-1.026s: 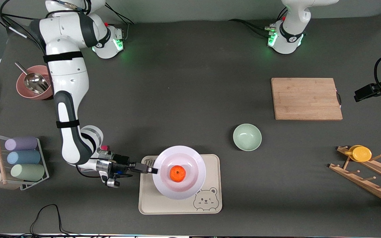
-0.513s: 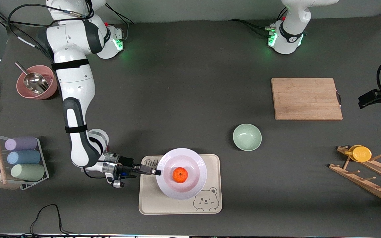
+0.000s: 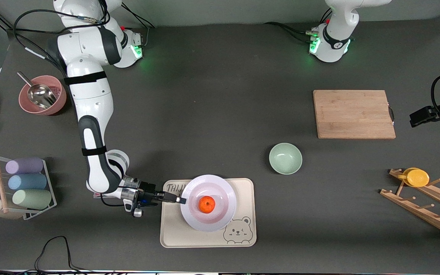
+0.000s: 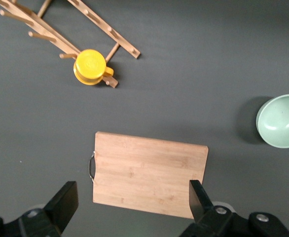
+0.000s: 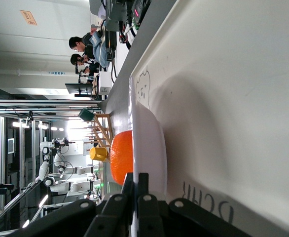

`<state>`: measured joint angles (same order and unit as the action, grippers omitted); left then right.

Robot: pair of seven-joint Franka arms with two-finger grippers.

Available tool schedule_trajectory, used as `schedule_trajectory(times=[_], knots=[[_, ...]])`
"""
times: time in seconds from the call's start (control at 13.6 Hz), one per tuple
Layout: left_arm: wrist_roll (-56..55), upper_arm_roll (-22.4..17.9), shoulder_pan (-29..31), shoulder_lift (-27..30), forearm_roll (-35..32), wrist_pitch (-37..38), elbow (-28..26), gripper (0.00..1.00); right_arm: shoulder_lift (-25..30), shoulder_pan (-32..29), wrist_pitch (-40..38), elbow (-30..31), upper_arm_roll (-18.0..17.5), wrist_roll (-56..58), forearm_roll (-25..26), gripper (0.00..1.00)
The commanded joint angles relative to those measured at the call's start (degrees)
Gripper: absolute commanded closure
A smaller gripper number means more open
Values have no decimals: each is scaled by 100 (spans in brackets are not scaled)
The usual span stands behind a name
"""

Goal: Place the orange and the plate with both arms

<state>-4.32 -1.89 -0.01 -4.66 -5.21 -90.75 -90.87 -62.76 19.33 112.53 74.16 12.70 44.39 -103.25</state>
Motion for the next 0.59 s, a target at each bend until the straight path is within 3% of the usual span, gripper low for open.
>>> schedule_trajectory(times=[0.0, 0.07, 0.22, 0.51], knots=[[54, 4, -60, 1, 99, 145, -9, 0, -132, 9, 49, -209, -5, 87, 129, 96], [46, 22, -61, 18, 282, 154, -88, 0, -132, 0, 154, -209, -5, 87, 260, 78], [11, 31, -61, 36, 363, 189, -141, 0, -132, 0, 234, -209, -5, 70, 454, 62], [55, 39, -60, 254, 302, 513, -159, 0, -88, -26, 260, -270, 48, -236, 761, 57]])
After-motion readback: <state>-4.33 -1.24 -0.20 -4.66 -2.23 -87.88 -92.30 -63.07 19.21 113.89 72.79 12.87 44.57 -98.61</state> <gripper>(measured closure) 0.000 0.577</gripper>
